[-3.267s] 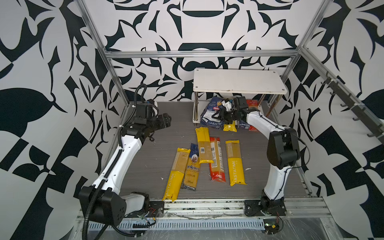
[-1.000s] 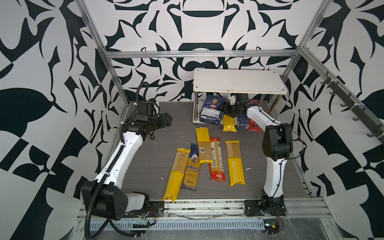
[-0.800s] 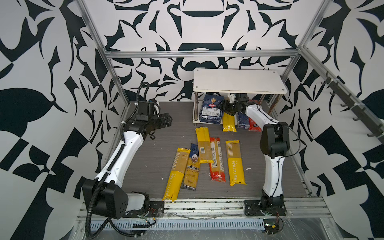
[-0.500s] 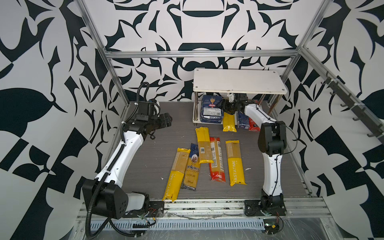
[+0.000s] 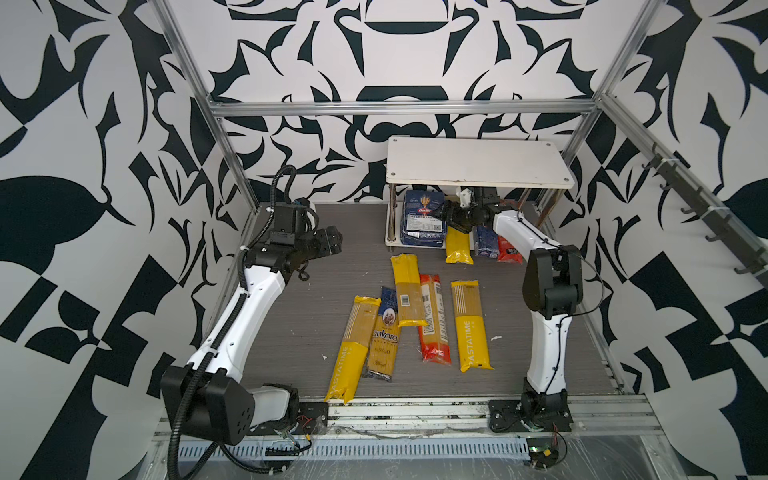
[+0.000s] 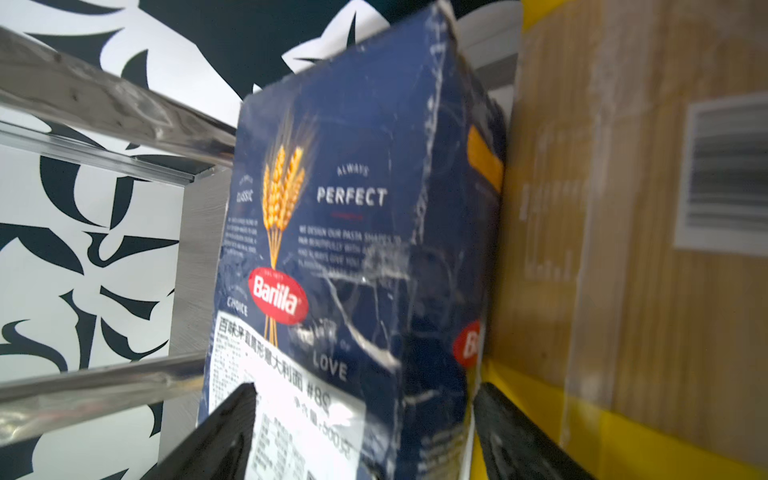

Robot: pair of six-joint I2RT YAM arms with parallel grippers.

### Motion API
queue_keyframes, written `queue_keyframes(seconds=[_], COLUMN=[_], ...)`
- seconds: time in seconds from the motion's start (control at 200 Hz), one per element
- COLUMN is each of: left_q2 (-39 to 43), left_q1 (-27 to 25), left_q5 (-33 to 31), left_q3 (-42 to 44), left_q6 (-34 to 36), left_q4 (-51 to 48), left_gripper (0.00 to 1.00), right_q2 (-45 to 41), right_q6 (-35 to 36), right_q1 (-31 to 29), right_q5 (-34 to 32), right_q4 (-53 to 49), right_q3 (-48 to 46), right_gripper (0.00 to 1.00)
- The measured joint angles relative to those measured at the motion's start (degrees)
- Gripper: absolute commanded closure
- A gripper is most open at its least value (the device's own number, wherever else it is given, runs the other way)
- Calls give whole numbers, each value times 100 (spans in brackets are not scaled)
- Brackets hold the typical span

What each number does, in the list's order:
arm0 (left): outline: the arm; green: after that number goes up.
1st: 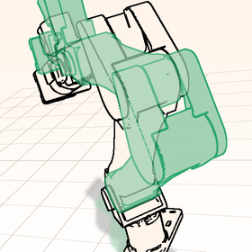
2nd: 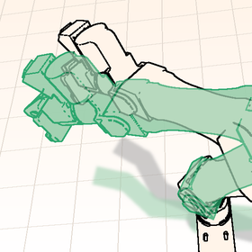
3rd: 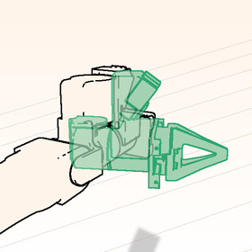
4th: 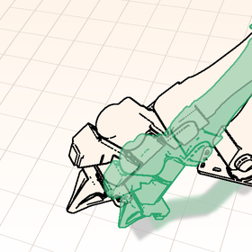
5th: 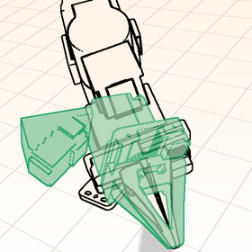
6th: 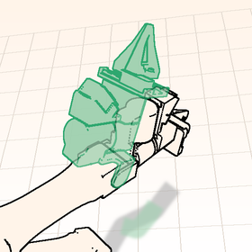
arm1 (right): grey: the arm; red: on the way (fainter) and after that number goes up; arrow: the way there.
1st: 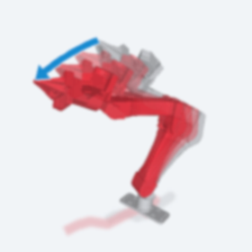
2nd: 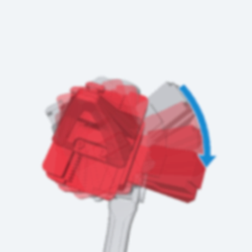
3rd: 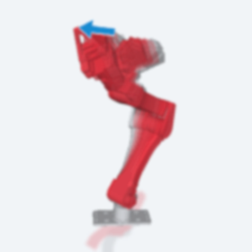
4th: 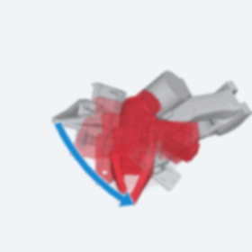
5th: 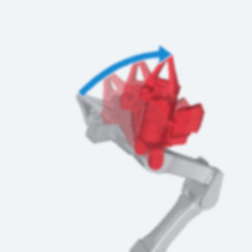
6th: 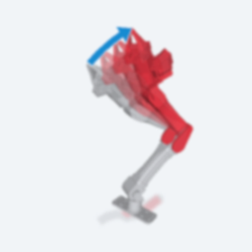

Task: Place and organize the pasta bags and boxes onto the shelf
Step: 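Push the blue Barilla box deeper under the shelf and open the right gripper, then withdraw the right gripper from the shelf while the left gripper reaches toward bags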

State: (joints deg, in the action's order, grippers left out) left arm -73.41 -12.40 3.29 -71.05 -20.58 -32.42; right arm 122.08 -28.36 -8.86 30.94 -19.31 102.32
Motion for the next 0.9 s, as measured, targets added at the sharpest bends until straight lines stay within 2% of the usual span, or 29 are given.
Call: queue_keyframes(seconds=[0.22, 0.695, 0.9], left_q2=[463, 1193, 1469], left_q1=[0, 0, 0], left_q5=[-57, -48, 120], left_q3=[249, 772, 1161], left_q6=[-37, -170, -348], left_q4=[-28, -415, -542], left_gripper=[5, 4, 5], right_q2=[-544, -1547, -2173], right_q6=[0, -15, -13], right_q1=[0, 0, -4], right_q5=[46, 146, 129], right_q4=[39, 251, 280], right_q3=[-756, -1829, -2715], right_gripper=[14, 14, 13])
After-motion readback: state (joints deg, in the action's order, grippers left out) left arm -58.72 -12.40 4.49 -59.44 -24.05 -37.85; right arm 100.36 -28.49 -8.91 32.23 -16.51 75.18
